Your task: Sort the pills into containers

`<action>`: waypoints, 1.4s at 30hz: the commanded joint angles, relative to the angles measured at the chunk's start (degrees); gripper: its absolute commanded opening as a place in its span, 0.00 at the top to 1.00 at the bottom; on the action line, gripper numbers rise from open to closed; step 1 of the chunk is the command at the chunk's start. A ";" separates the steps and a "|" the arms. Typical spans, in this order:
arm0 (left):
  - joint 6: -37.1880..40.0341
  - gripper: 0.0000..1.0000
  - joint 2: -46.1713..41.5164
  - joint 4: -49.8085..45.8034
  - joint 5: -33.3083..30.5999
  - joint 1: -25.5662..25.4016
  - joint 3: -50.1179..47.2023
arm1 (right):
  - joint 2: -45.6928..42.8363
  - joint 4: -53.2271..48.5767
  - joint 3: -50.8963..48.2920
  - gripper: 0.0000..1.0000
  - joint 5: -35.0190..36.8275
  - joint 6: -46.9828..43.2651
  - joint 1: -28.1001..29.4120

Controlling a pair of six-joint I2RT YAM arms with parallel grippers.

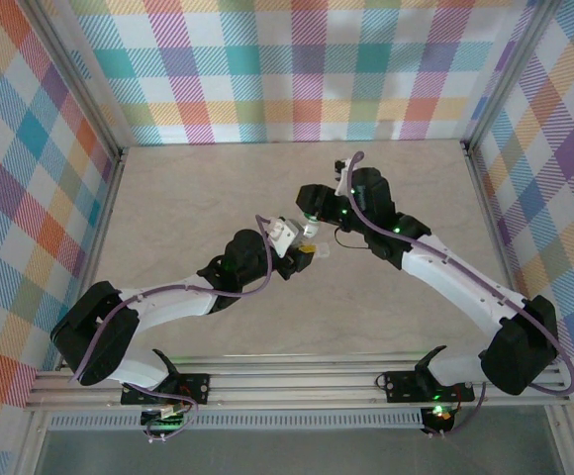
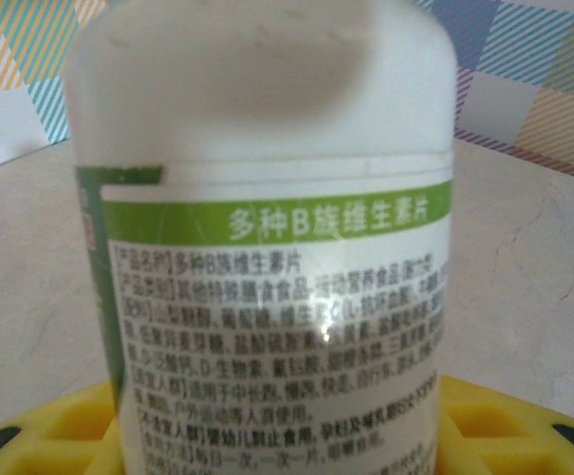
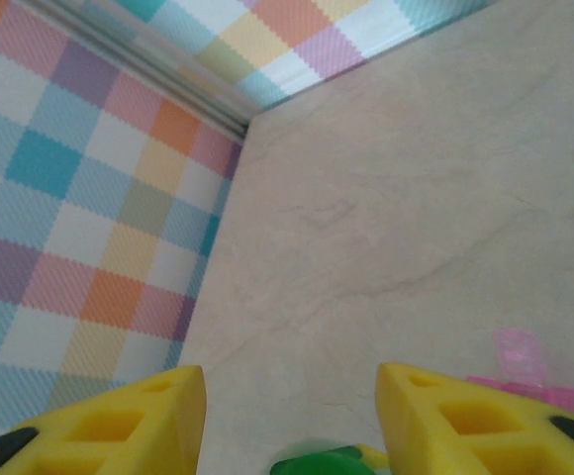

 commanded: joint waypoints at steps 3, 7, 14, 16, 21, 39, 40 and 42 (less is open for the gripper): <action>0.53 1.00 0.08 1.84 0.63 -0.57 -0.16 | -4.83 8.28 -2.36 0.53 -7.35 -3.54 1.20; 0.18 1.00 0.82 1.88 0.53 -0.64 -0.25 | -6.60 7.74 -2.42 0.54 -7.84 -5.45 1.20; 0.97 1.00 0.24 1.73 0.01 -0.49 0.28 | -2.98 -1.75 1.77 0.55 -10.96 -6.05 2.47; 1.60 1.00 -0.10 1.16 -0.24 -0.38 0.59 | -1.46 -5.90 3.76 0.56 -11.09 -7.61 3.48; 2.44 1.00 -0.77 -0.32 -0.48 0.57 0.85 | 1.08 -12.09 7.06 0.56 -10.13 -10.82 6.40; 4.24 1.00 -9.98 2.50 5.41 2.35 -8.24 | 1.88 -13.41 15.54 0.44 -2.76 -18.39 7.09; 4.27 1.00 -10.79 2.30 5.70 2.34 -8.88 | 1.51 -12.38 15.51 0.40 -2.97 -20.07 7.00; 4.13 1.00 -12.29 1.51 5.89 2.29 -10.00 | 1.10 -12.09 15.97 0.36 -0.31 -22.03 6.90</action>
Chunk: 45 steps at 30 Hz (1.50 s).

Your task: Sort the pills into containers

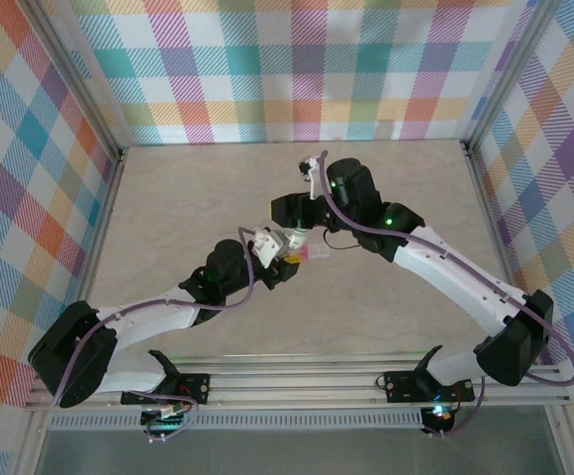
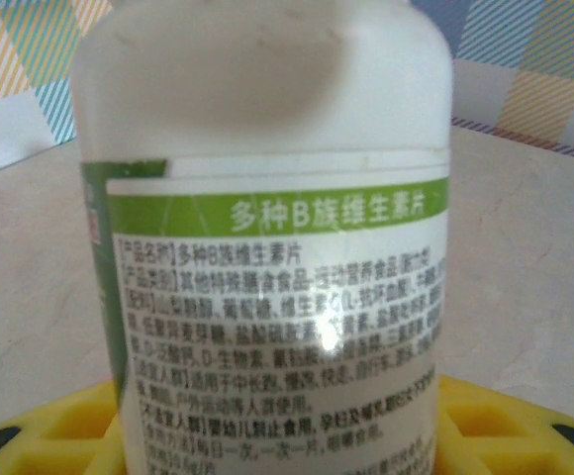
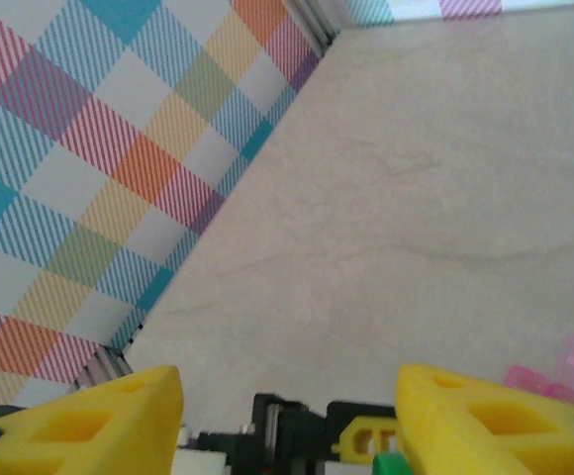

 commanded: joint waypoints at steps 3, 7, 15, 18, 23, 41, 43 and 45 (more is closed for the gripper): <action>0.12 1.00 -5.19 0.47 1.48 0.12 -2.97 | -2.81 0.16 3.39 0.35 9.19 -8.00 -1.03; -2.88 1.00 -7.35 -2.57 -0.44 0.14 -4.09 | -4.76 -0.27 0.85 0.32 14.51 -9.59 -4.40; -10.31 1.00 -16.71 -8.67 -8.11 0.05 -8.30 | -2.15 -3.87 -9.59 0.37 13.15 -16.28 -9.90; -10.45 1.00 -20.55 -9.40 -10.38 0.11 -9.89 | 0.67 -1.94 -13.31 0.37 7.03 -19.61 -11.14; -10.35 1.00 -25.44 -10.62 -13.68 0.12 -11.49 | 10.49 -4.36 -11.15 0.37 1.80 -25.40 -12.59; -9.19 1.00 -29.53 -11.38 -16.08 0.12 -13.56 | 34.03 -7.48 1.70 0.40 -7.51 -35.04 -15.66; -9.01 1.00 -28.46 -10.96 -16.05 0.07 -13.47 | 33.88 -7.29 0.70 0.41 -8.24 -34.28 -15.77; -8.91 1.00 -27.31 -10.57 -15.88 0.13 -13.26 | 33.47 -7.27 -0.45 0.42 -8.41 -33.56 -15.72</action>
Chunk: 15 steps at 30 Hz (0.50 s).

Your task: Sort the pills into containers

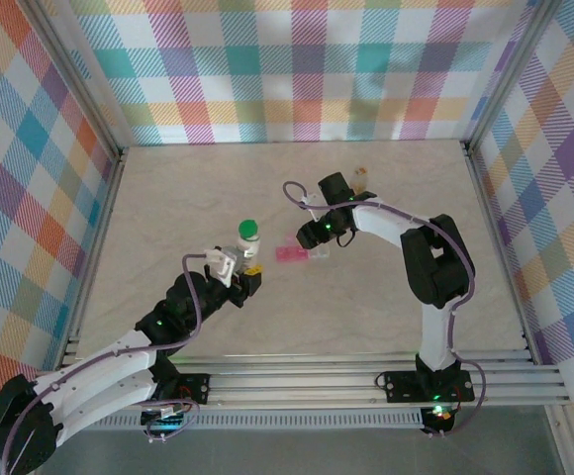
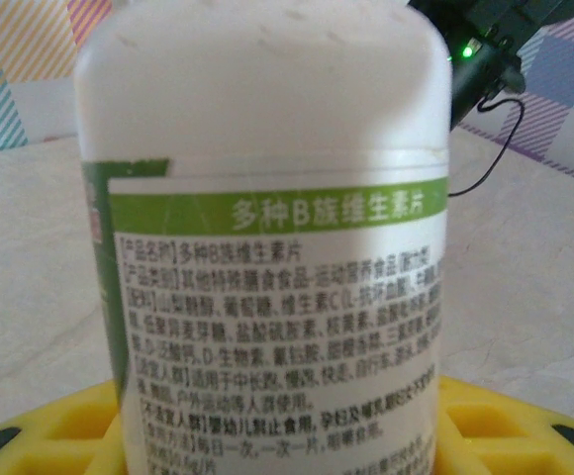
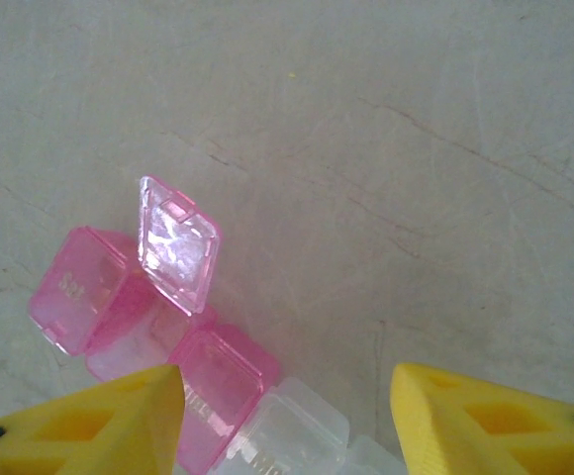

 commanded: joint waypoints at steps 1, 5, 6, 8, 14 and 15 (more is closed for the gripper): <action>0.53 1.00 1.25 2.95 -0.36 0.17 0.24 | -0.03 -1.31 -1.35 0.42 -2.96 0.93 -0.25; 0.53 1.00 2.24 3.81 0.00 0.08 0.17 | -0.81 -1.43 -3.36 0.43 -2.02 0.94 -0.25; 0.59 1.00 2.37 3.93 -0.11 0.12 0.11 | -0.76 -1.63 -3.56 0.44 -1.25 0.77 -0.25; 0.57 1.00 2.46 3.95 -0.24 0.09 0.02 | -0.45 -2.74 -3.31 0.44 -0.28 0.58 -0.25; 0.25 1.00 2.53 2.85 -0.34 0.11 0.01 | -2.55 -3.41 -4.88 0.46 0.73 4.06 -0.25; 0.17 1.00 2.70 2.42 -0.64 0.13 0.09 | -3.03 -3.40 -5.35 0.47 0.84 4.82 -0.25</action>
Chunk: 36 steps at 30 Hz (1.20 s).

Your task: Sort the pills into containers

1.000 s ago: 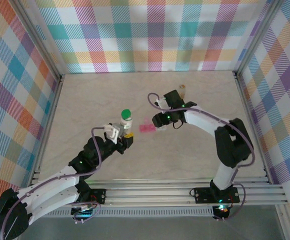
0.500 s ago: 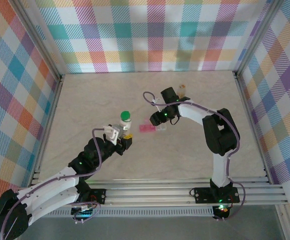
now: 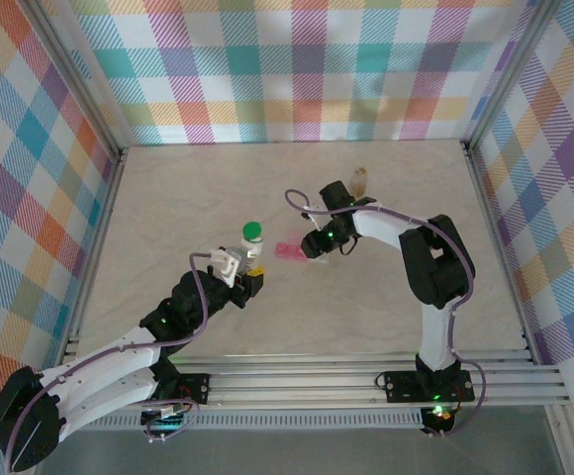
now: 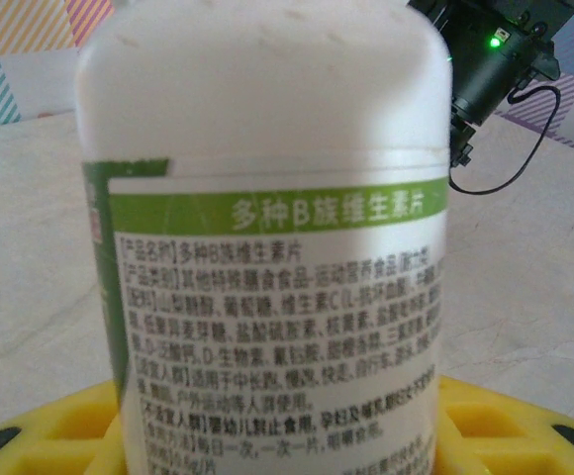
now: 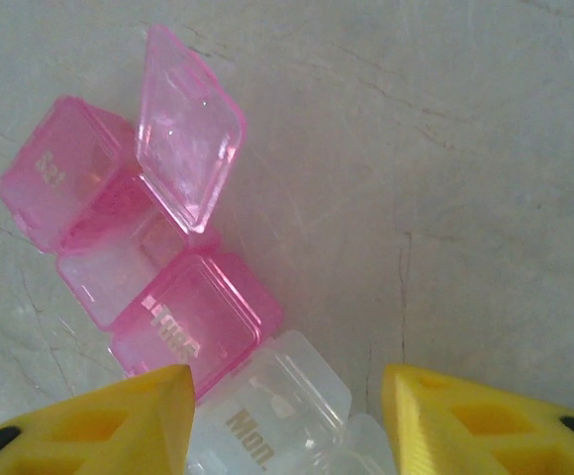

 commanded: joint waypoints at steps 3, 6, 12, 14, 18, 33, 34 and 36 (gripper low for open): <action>0.00 1.00 1.37 0.31 -0.84 0.13 0.99 | -4.23 -1.24 -2.72 0.50 0.22 5.23 -0.24; -0.83 1.00 3.79 -1.45 0.01 0.10 2.50 | -5.16 -0.51 -3.76 0.50 -1.85 7.30 -0.25; -2.07 1.00 9.89 -5.51 3.02 0.12 6.72 | -7.43 -0.32 -4.22 0.49 -1.86 11.06 -1.21; -2.36 1.00 11.79 -7.51 3.83 0.09 8.36 | -8.54 0.20 -4.76 0.48 -3.76 13.12 -2.51; -2.49 1.00 15.28 -11.71 5.12 0.05 11.71 | -14.56 4.18 -9.68 0.47 -3.86 18.48 -5.43; -0.41 1.00 34.13 -31.64 6.07 -0.45 29.93 | -40.69 22.93 -33.30 0.42 7.00 26.47 -6.60; -0.25 1.00 35.72 -33.06 5.88 -0.48 31.50 | -41.42 24.06 -34.41 0.42 7.31 26.88 -6.58; -0.12 1.00 38.67 -35.37 5.46 -0.52 34.30 | -42.48 24.58 -35.44 0.42 7.79 27.14 -6.67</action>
